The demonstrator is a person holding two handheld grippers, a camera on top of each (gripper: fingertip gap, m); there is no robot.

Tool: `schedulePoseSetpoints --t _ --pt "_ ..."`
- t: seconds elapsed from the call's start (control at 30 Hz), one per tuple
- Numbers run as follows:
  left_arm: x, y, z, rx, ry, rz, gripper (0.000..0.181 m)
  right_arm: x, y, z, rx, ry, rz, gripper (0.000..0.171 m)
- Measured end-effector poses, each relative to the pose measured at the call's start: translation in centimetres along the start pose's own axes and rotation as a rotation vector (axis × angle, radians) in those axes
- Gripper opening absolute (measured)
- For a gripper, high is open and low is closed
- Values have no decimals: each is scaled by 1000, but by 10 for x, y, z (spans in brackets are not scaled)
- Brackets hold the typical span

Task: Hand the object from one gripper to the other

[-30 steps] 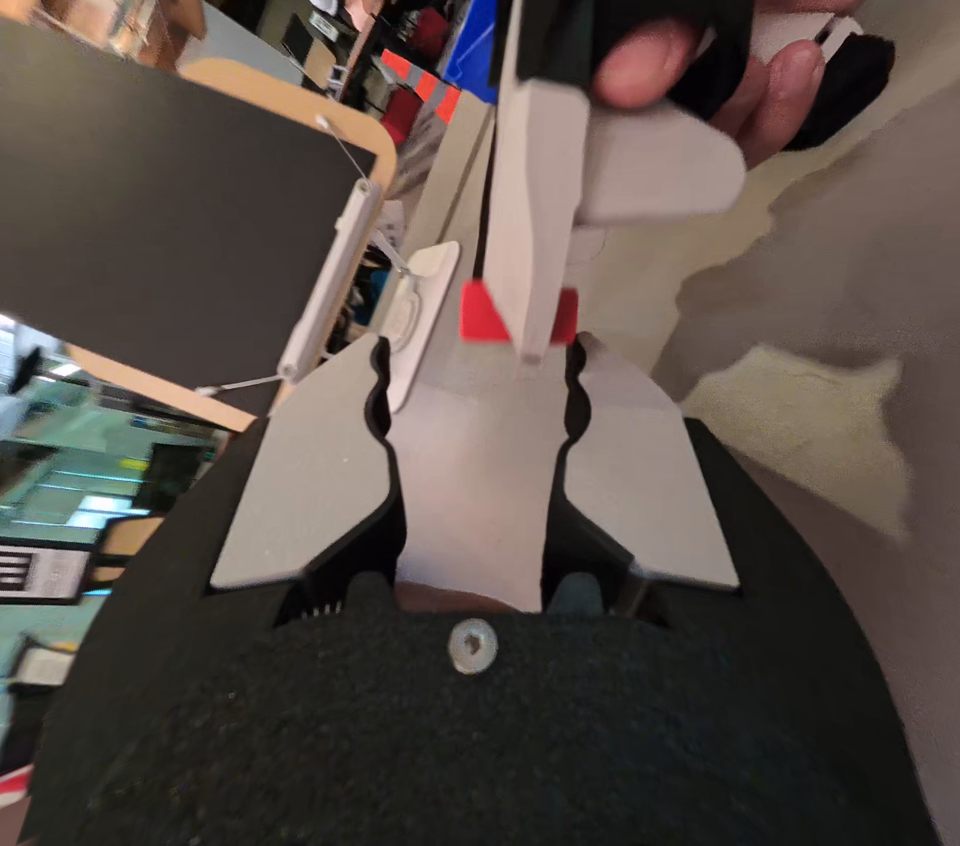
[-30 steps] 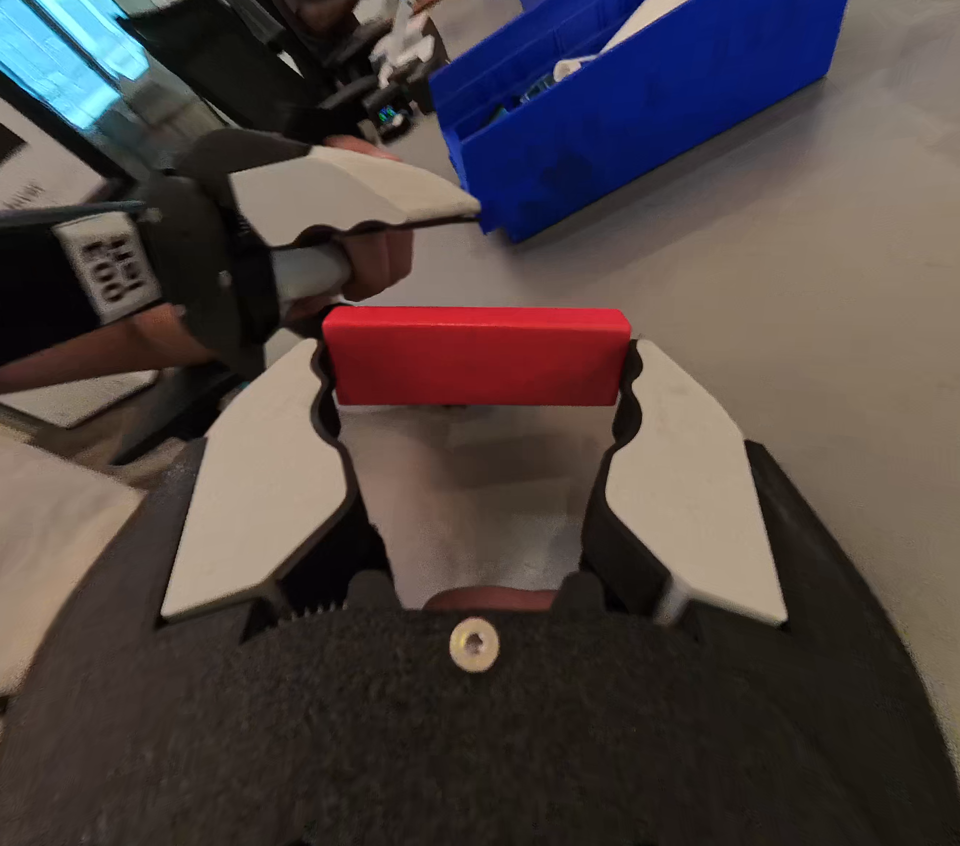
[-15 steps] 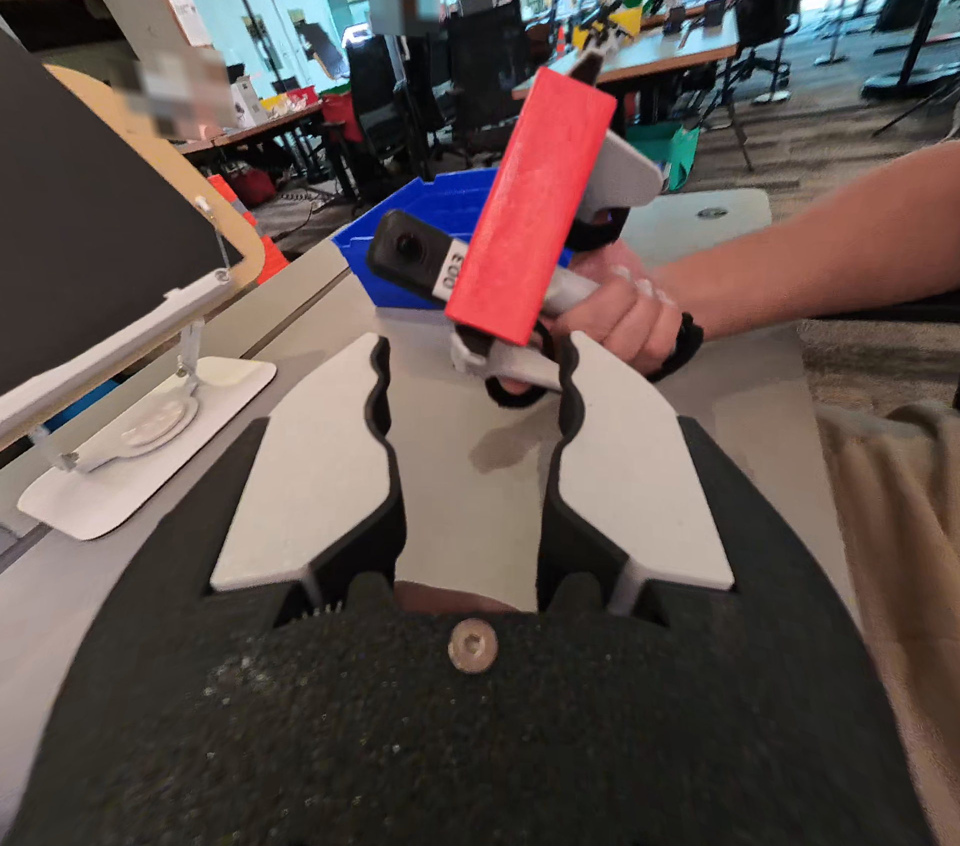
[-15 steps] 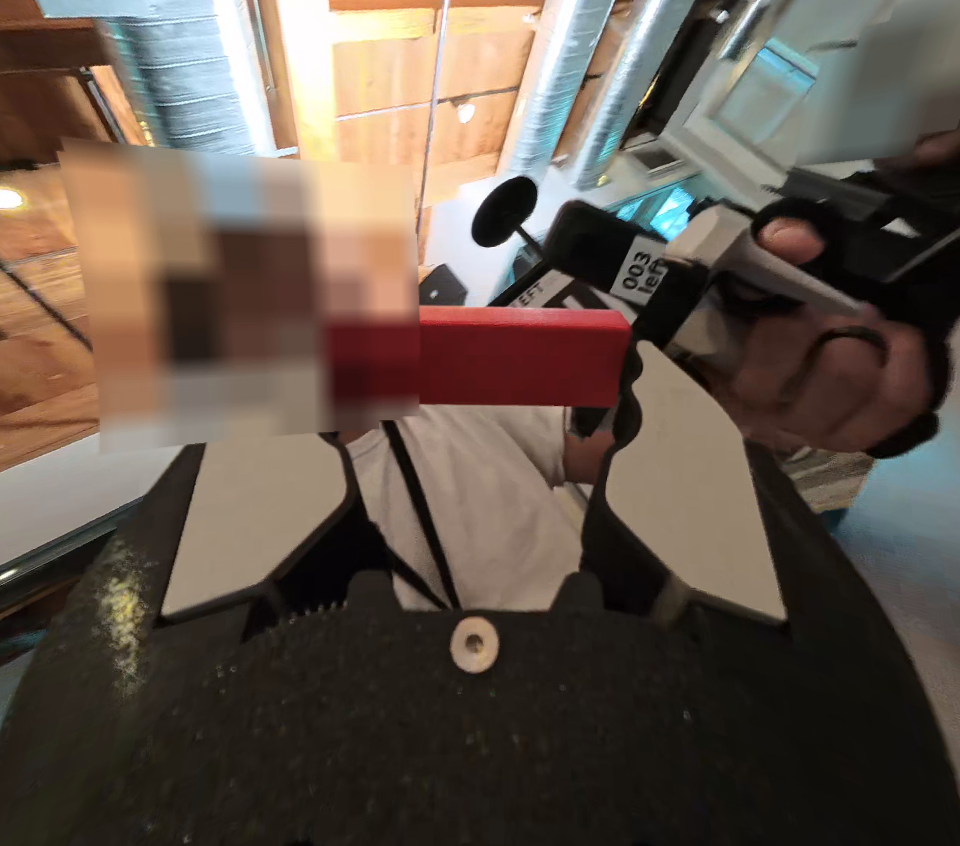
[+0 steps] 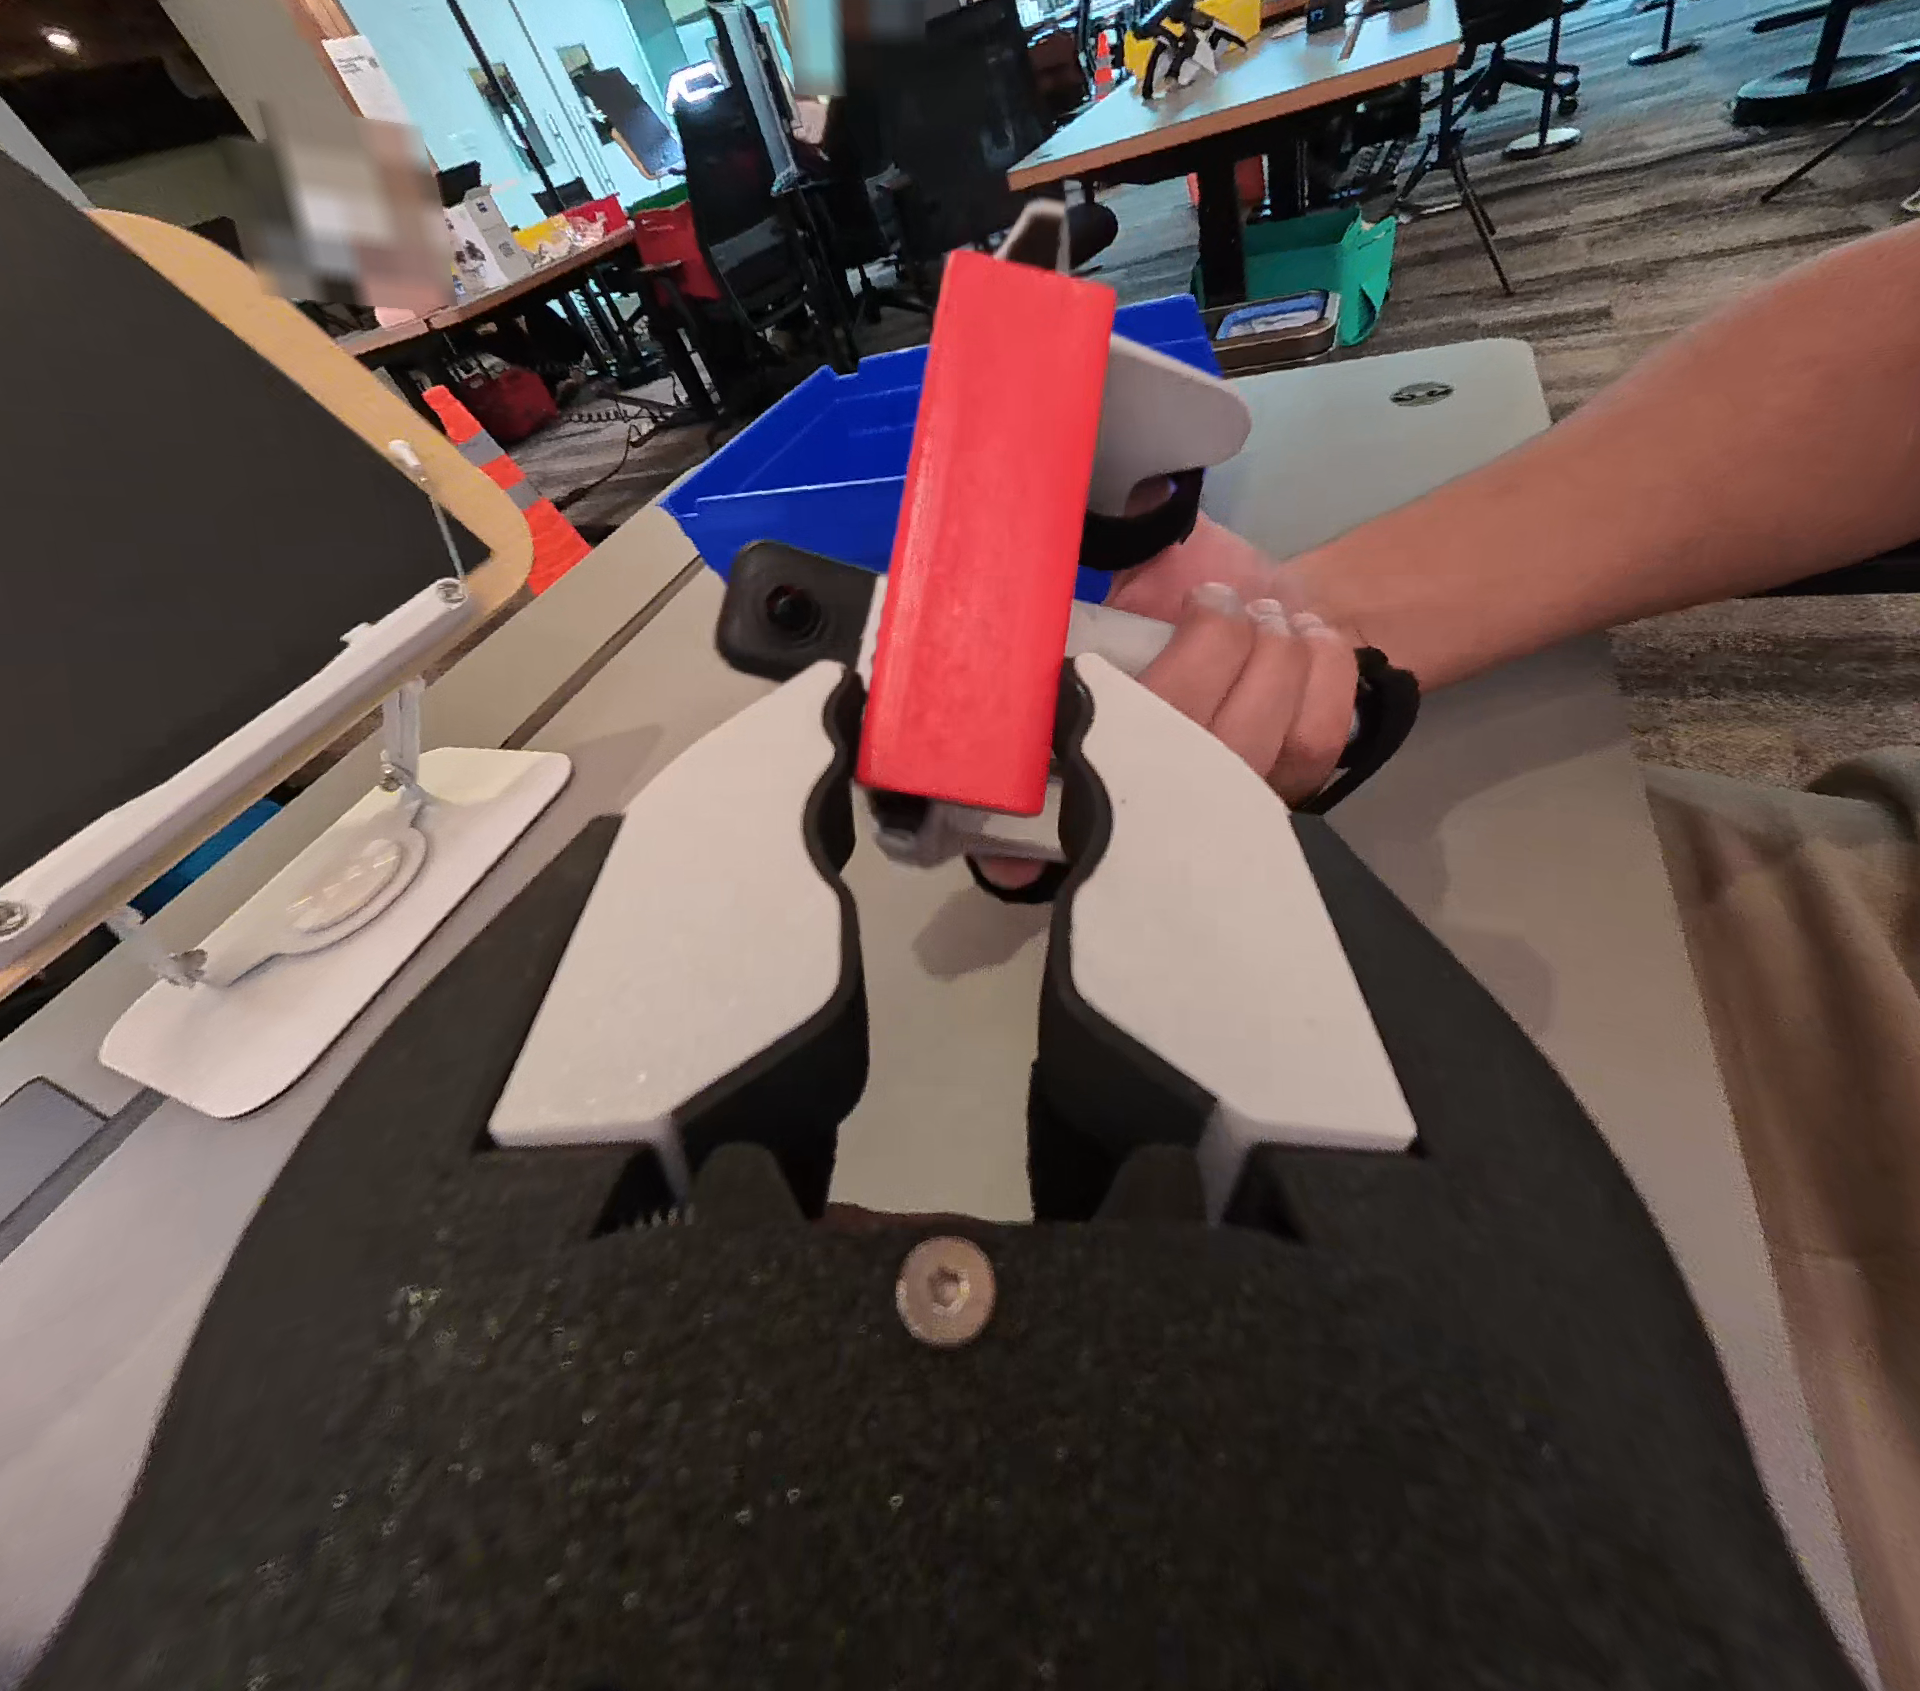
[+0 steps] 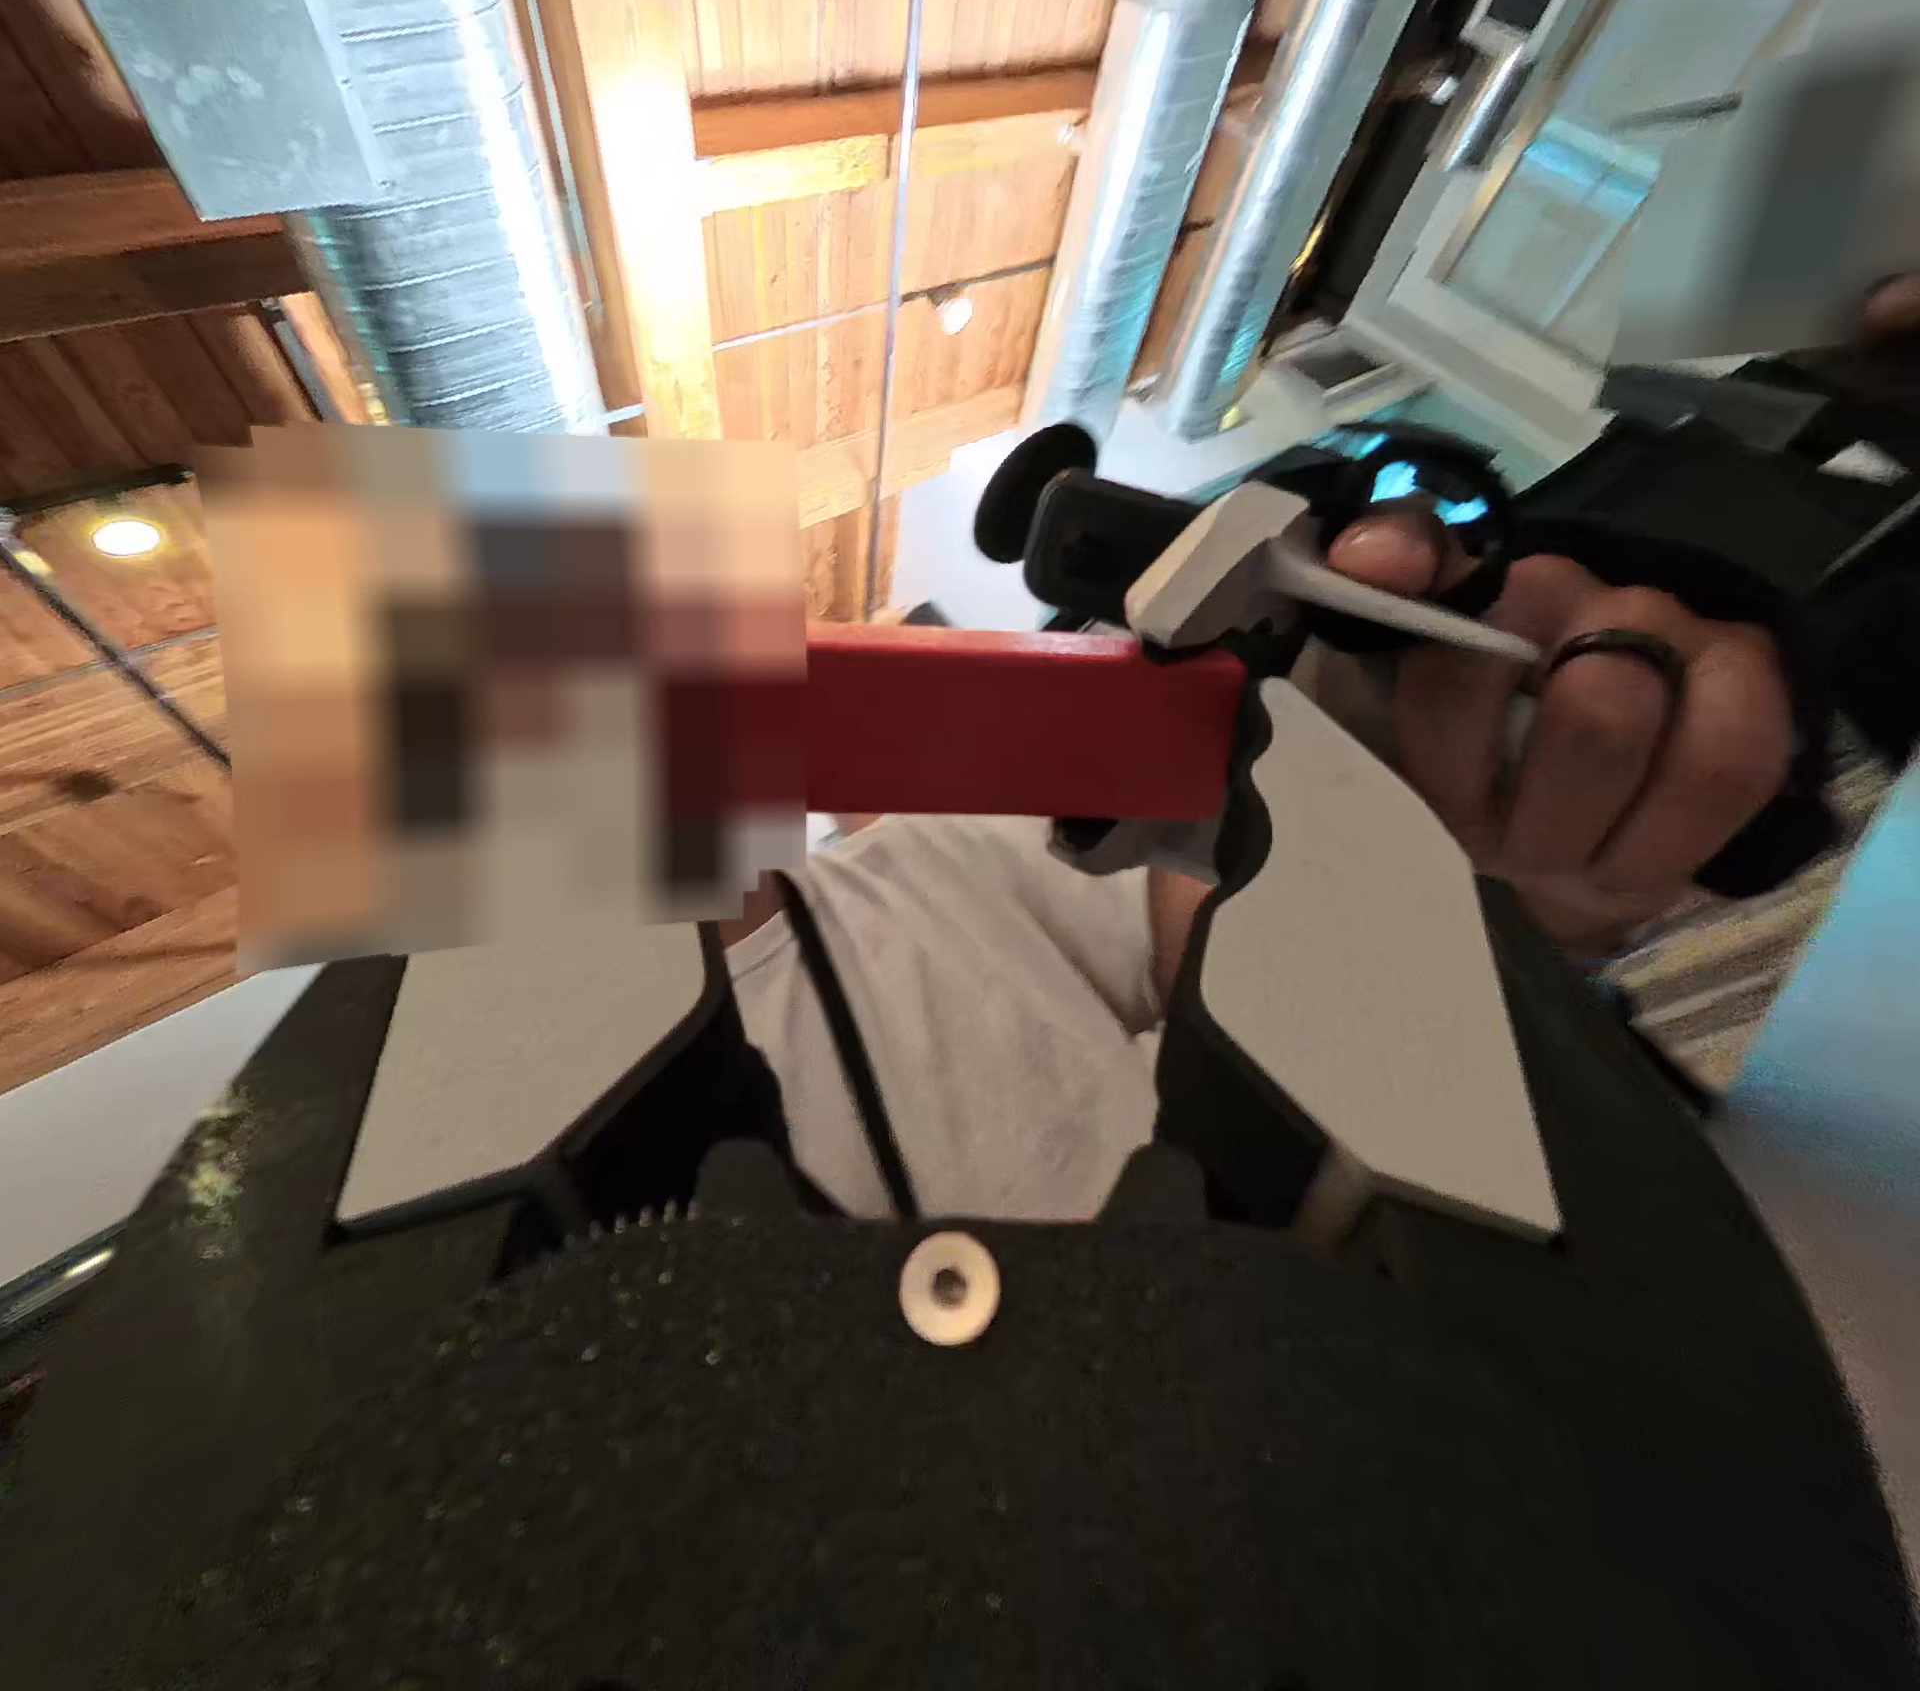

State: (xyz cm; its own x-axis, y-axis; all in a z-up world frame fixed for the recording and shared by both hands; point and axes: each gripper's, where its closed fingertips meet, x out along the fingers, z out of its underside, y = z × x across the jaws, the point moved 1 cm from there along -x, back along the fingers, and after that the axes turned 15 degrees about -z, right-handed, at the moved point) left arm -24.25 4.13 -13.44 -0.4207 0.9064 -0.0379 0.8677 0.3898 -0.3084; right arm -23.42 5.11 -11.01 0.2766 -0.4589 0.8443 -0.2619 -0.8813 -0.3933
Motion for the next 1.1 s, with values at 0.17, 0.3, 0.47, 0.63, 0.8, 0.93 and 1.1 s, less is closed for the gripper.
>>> schedulePoseSetpoints --t 0.17,0.3,0.47,0.63,0.8,0.93,1.1 --pt "-1 -21 5 2 -40 -87 35 -29 5 -12 -205 -67 287 103" --pt "1 -39 19 -60 -112 -142 35 -49 17 -19 -549 -234 622 94" --pt "3 -51 29 -158 -165 -185 35 -80 26 -45 -1095 -482 1158 84" --pt "5 -58 47 -216 -285 -204 35 -98 23 -54 -1600 -1006 1638 77" --pt "7 -52 80 -201 -464 -183 35 -110 31 -46 -1900 -1678 1815 56" --pt "7 -51 89 -217 -548 -190 35 -110 27 -51 -2001 -1810 1854 55" --pt "7 -44 93 -219 -592 -161 35 -105 32 -47 -2061 -1912 1813 51"
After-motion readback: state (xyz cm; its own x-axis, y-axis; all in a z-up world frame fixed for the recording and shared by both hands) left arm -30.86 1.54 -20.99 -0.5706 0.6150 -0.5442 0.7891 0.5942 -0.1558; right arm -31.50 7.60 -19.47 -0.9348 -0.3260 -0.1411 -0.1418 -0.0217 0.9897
